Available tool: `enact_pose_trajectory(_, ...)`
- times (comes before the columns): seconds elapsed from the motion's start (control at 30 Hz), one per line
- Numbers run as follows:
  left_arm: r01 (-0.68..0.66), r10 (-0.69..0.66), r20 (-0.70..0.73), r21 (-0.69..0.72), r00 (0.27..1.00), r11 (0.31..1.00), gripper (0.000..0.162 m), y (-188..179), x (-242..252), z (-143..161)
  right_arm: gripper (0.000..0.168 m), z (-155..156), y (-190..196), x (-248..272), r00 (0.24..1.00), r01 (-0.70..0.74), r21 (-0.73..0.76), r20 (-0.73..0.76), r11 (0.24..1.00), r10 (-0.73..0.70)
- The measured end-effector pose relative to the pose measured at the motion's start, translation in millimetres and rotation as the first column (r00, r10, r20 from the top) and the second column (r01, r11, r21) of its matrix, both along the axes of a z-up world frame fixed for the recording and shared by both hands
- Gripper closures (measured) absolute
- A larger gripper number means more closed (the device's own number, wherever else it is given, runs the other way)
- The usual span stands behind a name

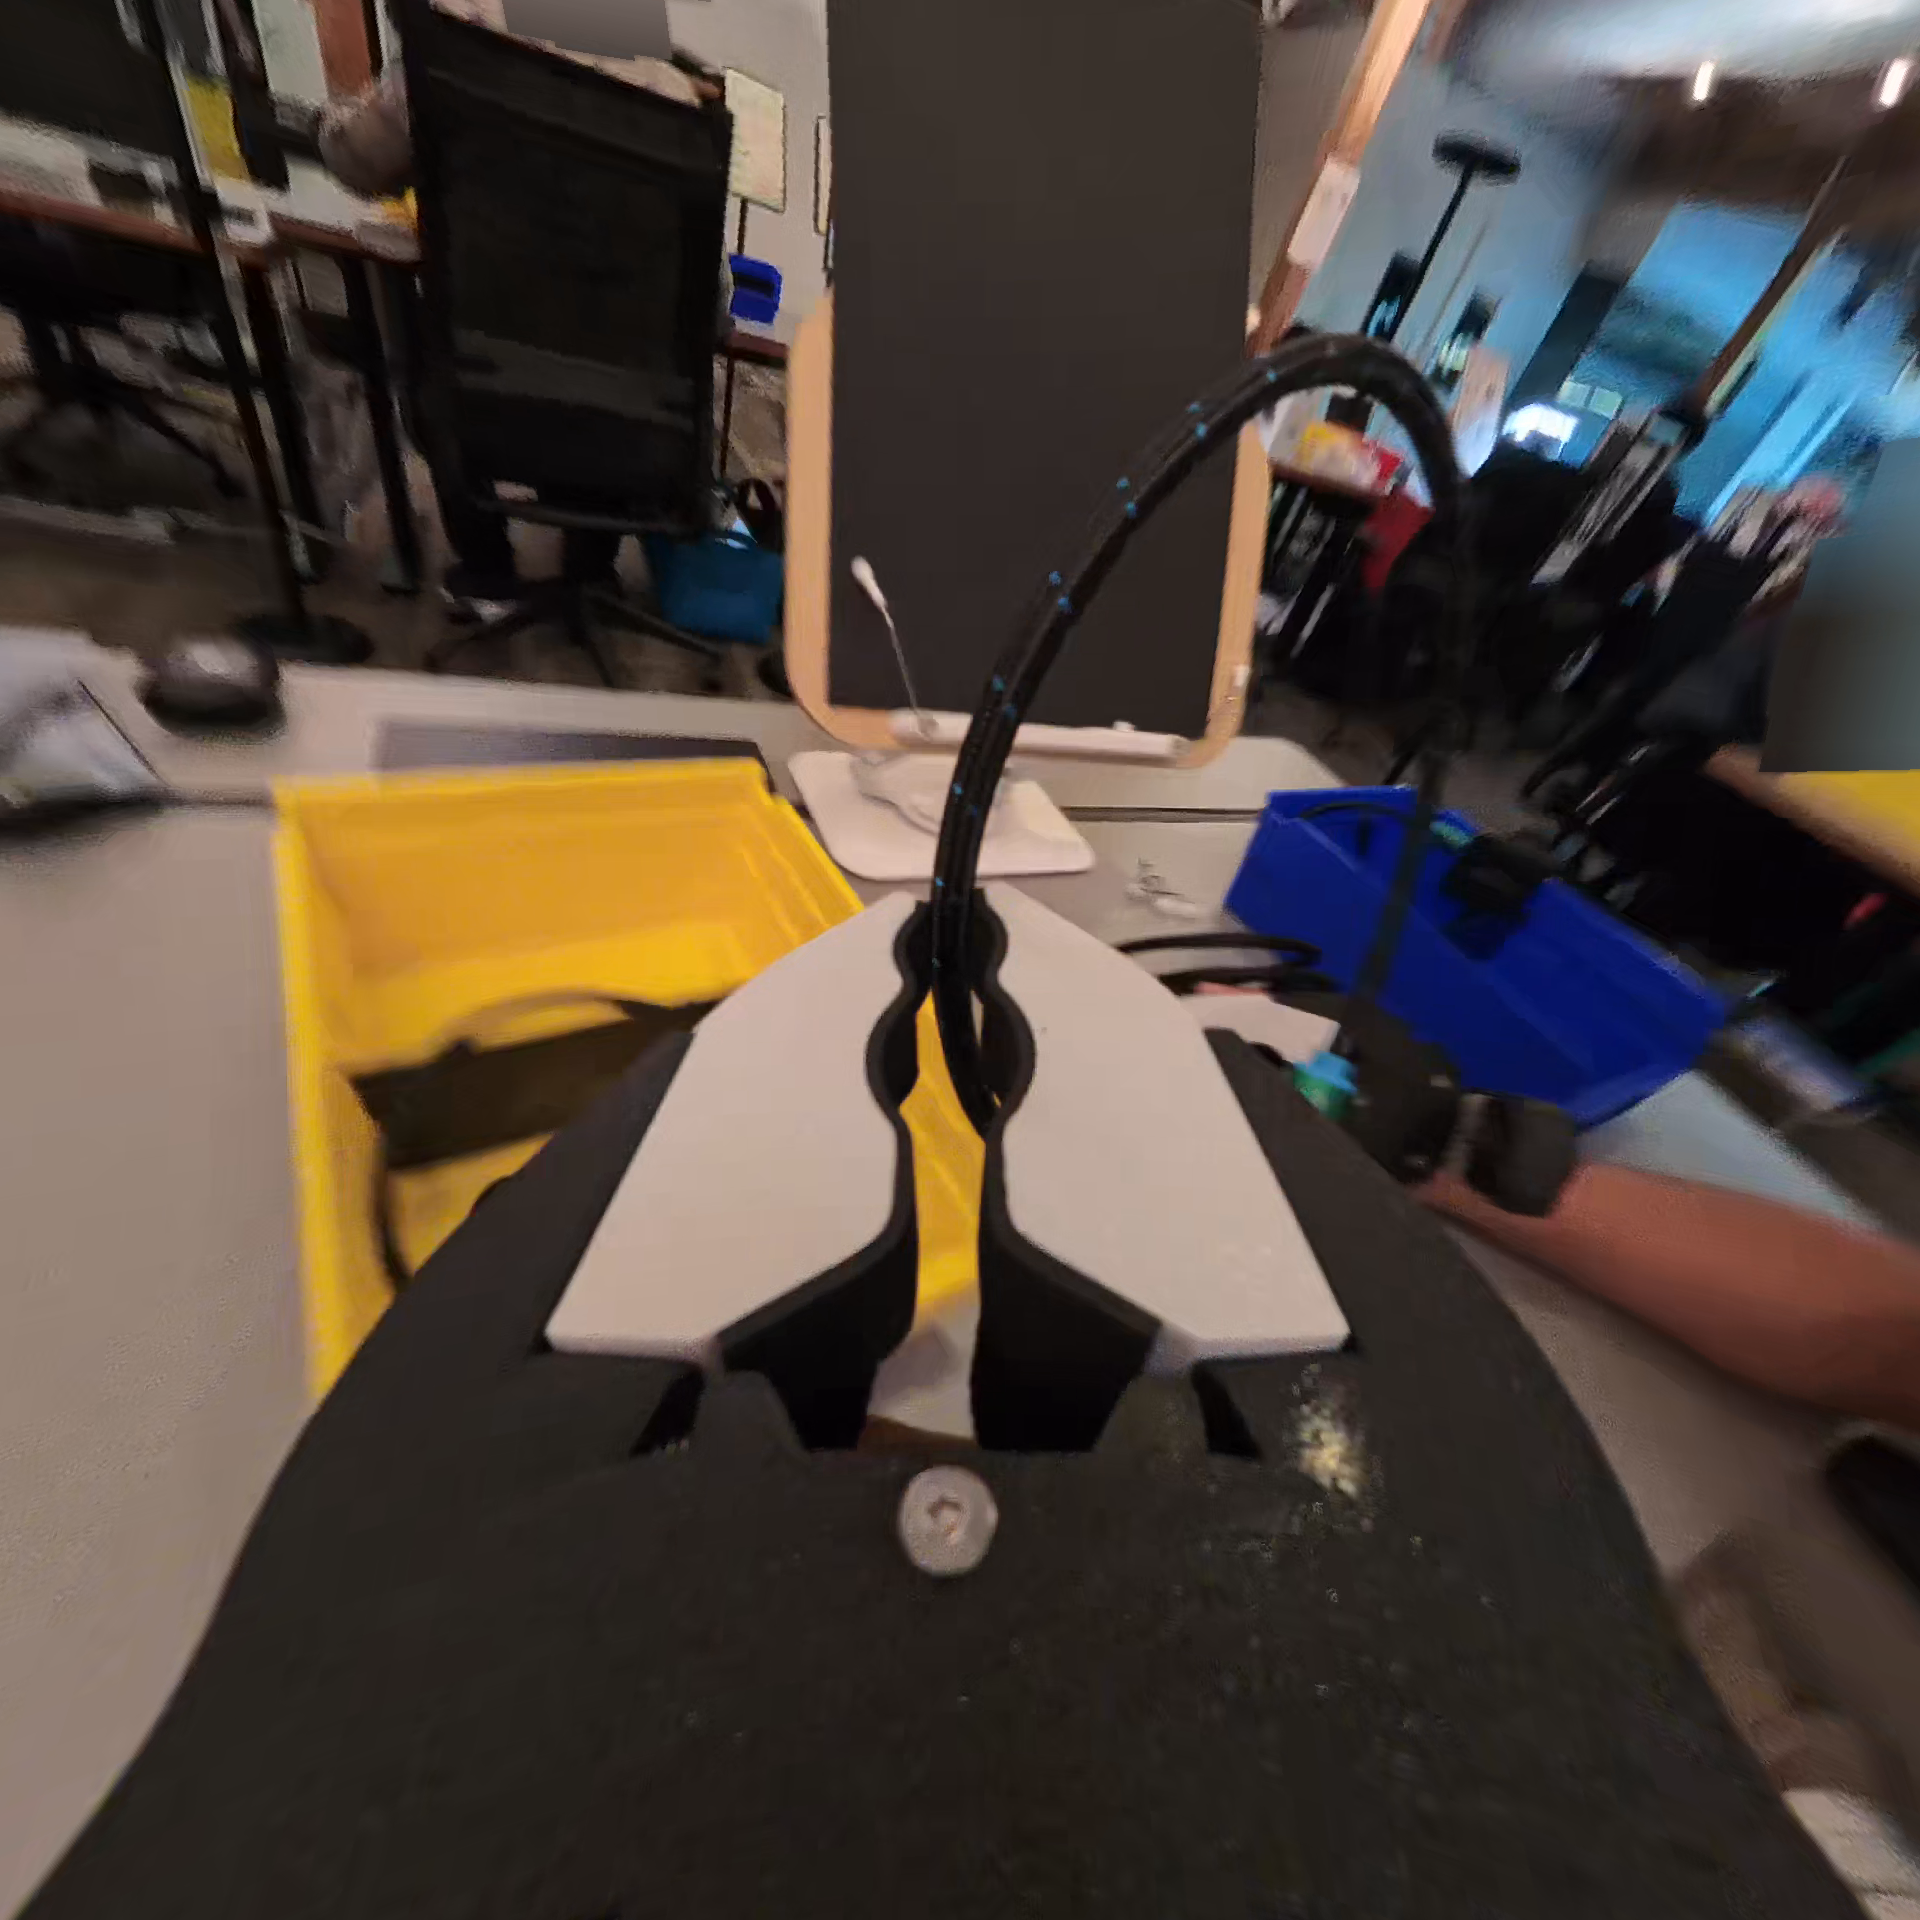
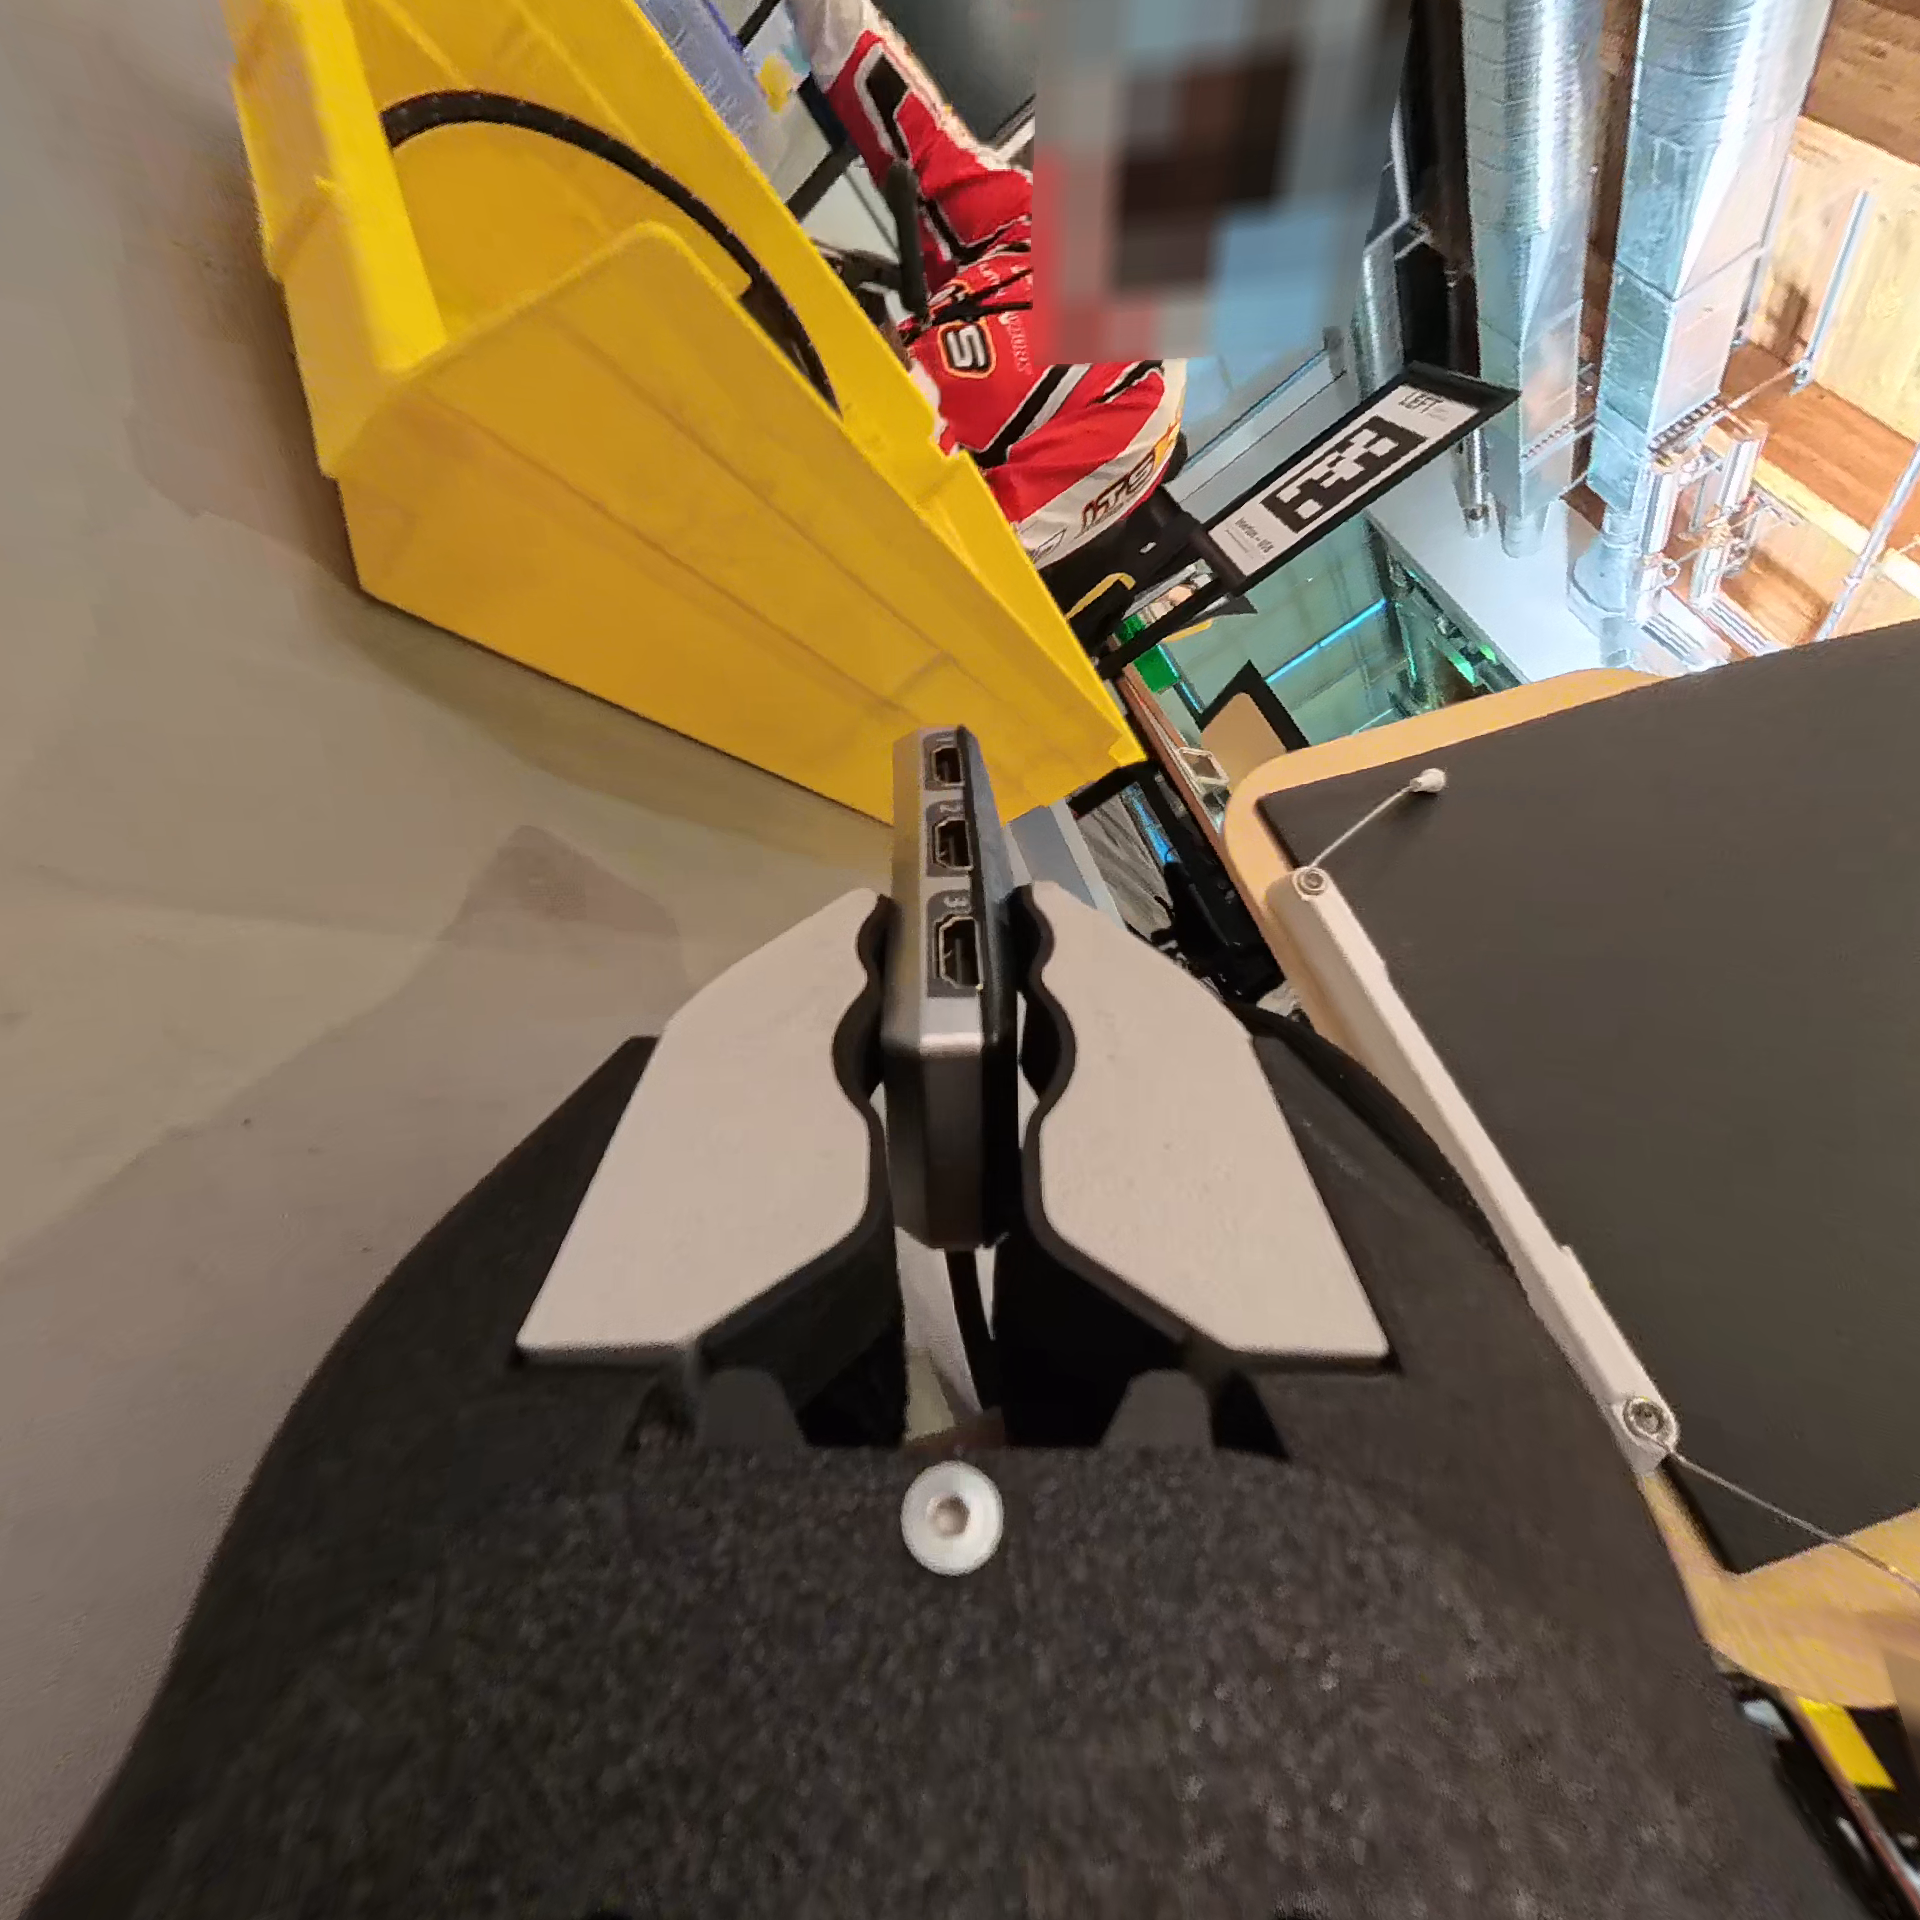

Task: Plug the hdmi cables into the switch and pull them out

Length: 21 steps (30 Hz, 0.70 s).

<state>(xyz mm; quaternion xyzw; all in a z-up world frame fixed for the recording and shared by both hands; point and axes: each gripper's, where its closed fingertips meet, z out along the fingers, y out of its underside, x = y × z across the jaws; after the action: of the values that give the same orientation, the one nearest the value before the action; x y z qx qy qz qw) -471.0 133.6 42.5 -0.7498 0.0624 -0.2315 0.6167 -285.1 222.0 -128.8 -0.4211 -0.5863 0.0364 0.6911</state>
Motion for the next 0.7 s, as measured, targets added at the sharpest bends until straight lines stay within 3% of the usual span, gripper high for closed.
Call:
enact_pose_trajectory(0.07,-0.059,0.069,0.150,-0.073,0.986,0.996,0.155,-24,20,-37,0.147,2,1,1,1.000,-0.003,-0.012,-0.015,1.000,0.002)
enact_pose_trajectory(0.17,-0.183,0.269,0.361,-0.255,0.893,0.949,0.156,-50,33,-101,0.148,2,0,1,1.000,-0.005,-0.016,-0.016,1.000,0.005)
enact_pose_trajectory(0.23,-0.286,0.430,0.424,-0.362,0.797,0.887,0.156,-65,28,-137,0.147,0,-1,0,1.000,-0.009,-0.013,-0.007,1.000,0.009)
enact_pose_trajectory(0.3,-0.335,0.504,0.438,-0.408,0.744,0.849,0.155,-79,26,-156,0.148,-1,-1,-1,1.000,-0.011,-0.008,0.002,1.000,0.011)
enact_pose_trajectory(0.7,-0.194,0.431,0.442,-0.486,0.787,0.852,0.148,-127,108,-213,0.148,-5,-3,-3,0.999,-0.012,0.009,0.033,1.000,0.012)
